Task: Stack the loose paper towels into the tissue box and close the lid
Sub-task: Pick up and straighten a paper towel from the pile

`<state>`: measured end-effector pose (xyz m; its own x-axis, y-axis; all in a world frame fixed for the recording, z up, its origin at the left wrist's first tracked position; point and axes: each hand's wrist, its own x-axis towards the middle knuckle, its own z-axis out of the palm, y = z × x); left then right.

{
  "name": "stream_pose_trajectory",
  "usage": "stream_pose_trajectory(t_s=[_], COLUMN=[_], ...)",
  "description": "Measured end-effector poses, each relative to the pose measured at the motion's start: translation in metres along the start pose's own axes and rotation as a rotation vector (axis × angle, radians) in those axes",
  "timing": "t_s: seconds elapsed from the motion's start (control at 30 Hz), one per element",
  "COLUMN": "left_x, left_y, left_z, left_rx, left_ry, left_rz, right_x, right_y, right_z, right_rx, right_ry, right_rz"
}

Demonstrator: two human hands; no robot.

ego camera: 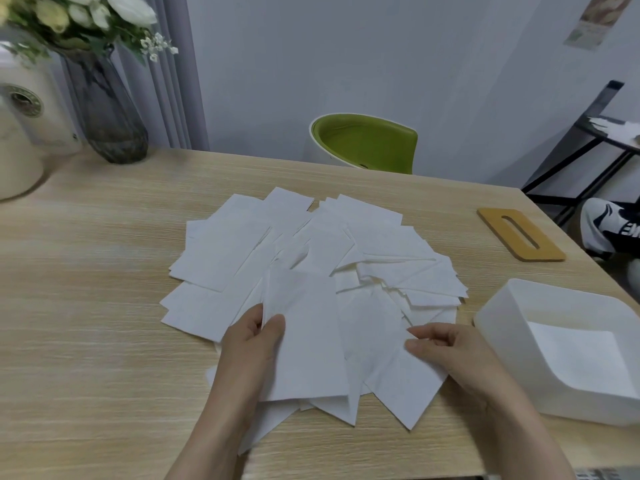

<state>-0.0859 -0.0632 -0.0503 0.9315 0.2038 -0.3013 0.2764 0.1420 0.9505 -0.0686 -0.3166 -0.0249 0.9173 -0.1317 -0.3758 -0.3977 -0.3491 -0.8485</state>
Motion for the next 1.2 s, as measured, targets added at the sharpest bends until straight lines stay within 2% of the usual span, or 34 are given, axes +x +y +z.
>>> stream_pose_trajectory(t_s=[0.1,0.17,0.27,0.37,0.53,0.77,1.2], left_x=[-0.002,-0.002,-0.003,-0.005,-0.006,-0.005,-0.002], left_y=[0.0,-0.002,-0.003,-0.003,-0.002,-0.001,-0.004], left_z=[0.003,0.005,0.009,0.012,0.015,0.014,0.014], left_rx=[0.0,-0.015,-0.049,-0.083,-0.155,-0.172,-0.111], left_ry=[-0.016,-0.028,-0.08,-0.114,-0.136,-0.097,-0.087], left_rz=[-0.007,-0.014,-0.042,-0.064,-0.135,-0.147,-0.079], right_x=[-0.004,-0.007,-0.011,-0.018,-0.032,-0.036,-0.041], right_y=[-0.001,-0.001,-0.001,-0.008,-0.02,-0.019,-0.015], right_z=[-0.002,-0.005,-0.009,-0.006,0.029,0.077,0.086], right_rx=[-0.014,-0.007,0.122,0.264,0.487,0.557,0.376], right_ry=[0.006,0.085,0.228,0.283,0.18,0.049,-0.041], right_rz=[-0.014,-0.062,-0.125,-0.143,-0.088,-0.042,-0.073])
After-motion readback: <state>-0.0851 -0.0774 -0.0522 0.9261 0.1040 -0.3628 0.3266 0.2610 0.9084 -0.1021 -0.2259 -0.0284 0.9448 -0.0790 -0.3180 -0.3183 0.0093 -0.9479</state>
